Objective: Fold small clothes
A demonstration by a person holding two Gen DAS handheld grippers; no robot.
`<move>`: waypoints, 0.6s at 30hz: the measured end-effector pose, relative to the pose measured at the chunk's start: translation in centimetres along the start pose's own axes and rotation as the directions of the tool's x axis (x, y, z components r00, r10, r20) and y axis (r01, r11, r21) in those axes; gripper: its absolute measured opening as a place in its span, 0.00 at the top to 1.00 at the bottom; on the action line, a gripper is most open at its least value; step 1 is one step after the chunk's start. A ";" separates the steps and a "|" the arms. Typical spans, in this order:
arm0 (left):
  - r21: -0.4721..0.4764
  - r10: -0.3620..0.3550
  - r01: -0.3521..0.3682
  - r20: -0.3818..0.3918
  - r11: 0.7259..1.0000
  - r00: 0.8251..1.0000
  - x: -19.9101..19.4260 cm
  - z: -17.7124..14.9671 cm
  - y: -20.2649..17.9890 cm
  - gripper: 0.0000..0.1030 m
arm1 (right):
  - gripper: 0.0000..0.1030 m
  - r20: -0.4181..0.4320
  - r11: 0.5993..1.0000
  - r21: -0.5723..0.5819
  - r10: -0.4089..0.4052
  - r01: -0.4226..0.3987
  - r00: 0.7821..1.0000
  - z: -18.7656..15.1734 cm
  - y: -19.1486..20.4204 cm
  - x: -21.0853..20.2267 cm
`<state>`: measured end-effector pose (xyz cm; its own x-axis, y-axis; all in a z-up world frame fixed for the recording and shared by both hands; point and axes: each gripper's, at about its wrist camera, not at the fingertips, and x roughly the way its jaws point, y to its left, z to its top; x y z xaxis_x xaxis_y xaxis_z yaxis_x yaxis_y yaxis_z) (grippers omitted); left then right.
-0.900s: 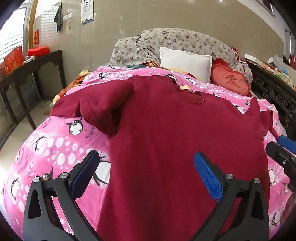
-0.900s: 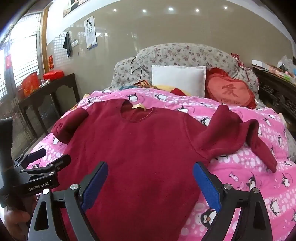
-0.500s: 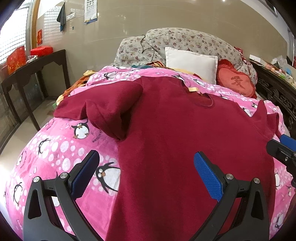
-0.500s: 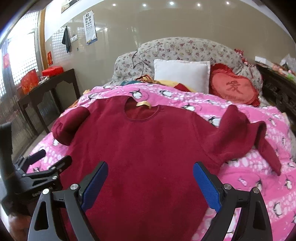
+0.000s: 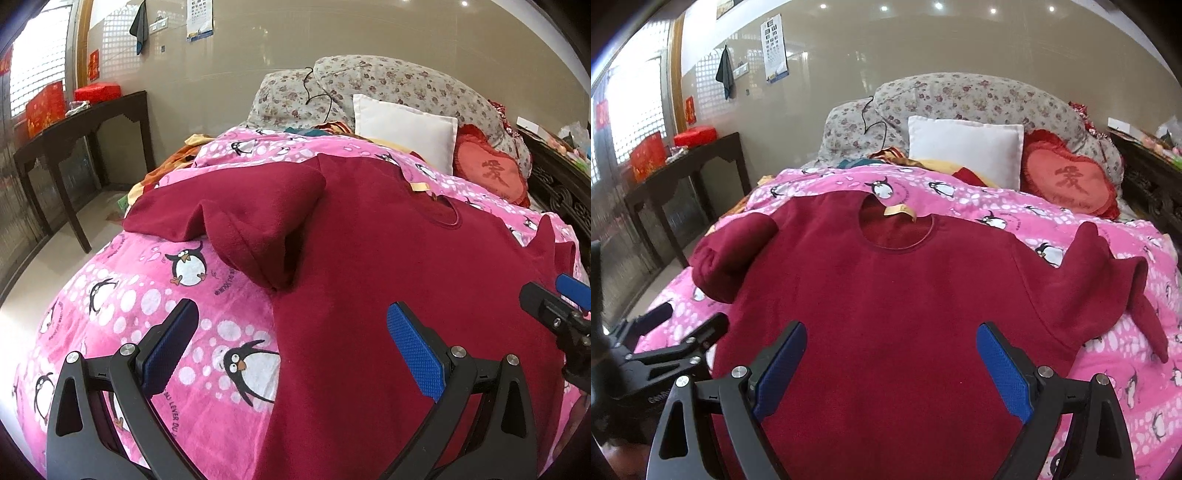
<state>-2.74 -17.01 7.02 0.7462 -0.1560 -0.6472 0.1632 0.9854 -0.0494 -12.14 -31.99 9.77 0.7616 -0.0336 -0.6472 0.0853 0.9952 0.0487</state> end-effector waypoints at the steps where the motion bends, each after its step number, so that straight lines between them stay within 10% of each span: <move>1: 0.001 0.001 -0.001 0.000 1.000 1.000 -0.1 0.0 0.0 0.01 | 0.11 -0.001 1.000 0.002 -0.004 0.004 1.000 0.0 -0.1 0.1; 18: 0.013 0.010 -0.010 -0.008 1.000 1.000 1.0 0.6 0.0 0.01 | 0.11 -0.017 0.997 0.067 -0.022 0.023 1.000 0.0 -1.9 2.0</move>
<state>-1.57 -17.22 6.86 0.7428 -0.1454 -0.6535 0.1641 0.9859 -0.0328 -10.73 -33.91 8.37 0.7487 -0.0541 -0.6607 0.1459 0.9857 0.0846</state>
